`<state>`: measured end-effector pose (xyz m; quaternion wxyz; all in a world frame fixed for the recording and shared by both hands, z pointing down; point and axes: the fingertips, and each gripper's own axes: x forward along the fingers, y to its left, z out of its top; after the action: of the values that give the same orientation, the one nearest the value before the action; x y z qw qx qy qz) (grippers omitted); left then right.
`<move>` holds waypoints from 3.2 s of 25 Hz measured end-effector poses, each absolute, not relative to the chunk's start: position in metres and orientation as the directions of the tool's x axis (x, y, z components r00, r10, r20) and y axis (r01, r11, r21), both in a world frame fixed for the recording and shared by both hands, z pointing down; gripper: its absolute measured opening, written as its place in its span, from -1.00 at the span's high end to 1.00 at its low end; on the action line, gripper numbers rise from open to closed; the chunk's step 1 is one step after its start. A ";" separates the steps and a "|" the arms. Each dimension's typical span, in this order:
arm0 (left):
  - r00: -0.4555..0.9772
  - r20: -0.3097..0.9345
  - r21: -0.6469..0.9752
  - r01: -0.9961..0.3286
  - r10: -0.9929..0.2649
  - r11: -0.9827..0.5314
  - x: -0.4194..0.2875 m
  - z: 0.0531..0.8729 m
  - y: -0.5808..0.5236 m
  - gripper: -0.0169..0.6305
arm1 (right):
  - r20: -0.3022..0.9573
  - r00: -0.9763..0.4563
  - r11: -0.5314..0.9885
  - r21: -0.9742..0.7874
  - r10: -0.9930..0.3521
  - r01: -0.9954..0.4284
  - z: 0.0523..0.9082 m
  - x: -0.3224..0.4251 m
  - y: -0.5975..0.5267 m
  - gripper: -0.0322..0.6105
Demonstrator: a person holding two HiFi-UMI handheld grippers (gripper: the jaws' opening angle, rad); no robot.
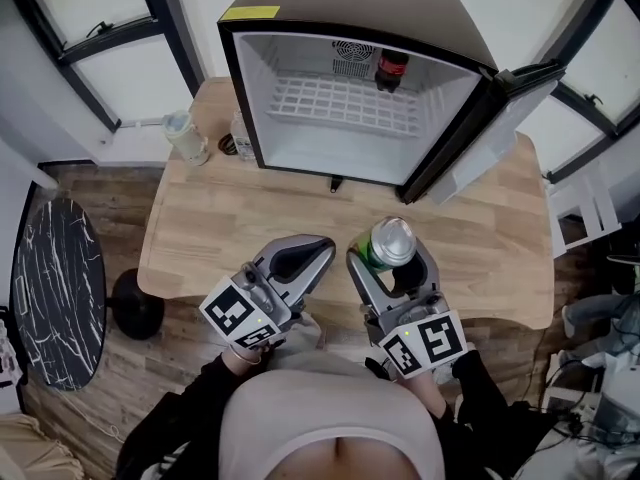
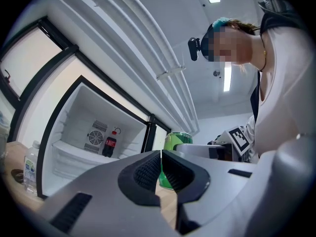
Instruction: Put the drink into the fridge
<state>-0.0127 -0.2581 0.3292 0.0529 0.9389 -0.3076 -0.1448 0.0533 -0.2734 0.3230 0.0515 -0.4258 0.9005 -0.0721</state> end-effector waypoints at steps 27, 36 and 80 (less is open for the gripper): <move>0.821 -0.217 0.204 -0.490 -0.528 -0.847 -0.029 0.338 -0.384 0.91 | -0.022 -0.578 0.572 -0.185 -0.816 -0.799 0.327 0.028 -0.398 -0.17; 0.822 -0.196 0.207 -0.498 -0.535 -0.842 -0.022 0.342 -0.398 0.91 | -0.015 -0.581 0.574 -0.173 -0.814 -0.800 0.323 0.036 -0.419 -0.17; 0.647 -0.124 0.273 -0.707 -0.753 -0.653 -0.091 0.371 -0.377 0.91 | 0.070 -0.586 0.585 -0.029 -0.808 -0.810 0.320 -0.004 -0.603 -0.17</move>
<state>-0.0913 -0.3769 0.3714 0.1001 0.9018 -0.4046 -0.1139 -0.0039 -0.6030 0.3201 -0.0247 -0.4545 0.8899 -0.0290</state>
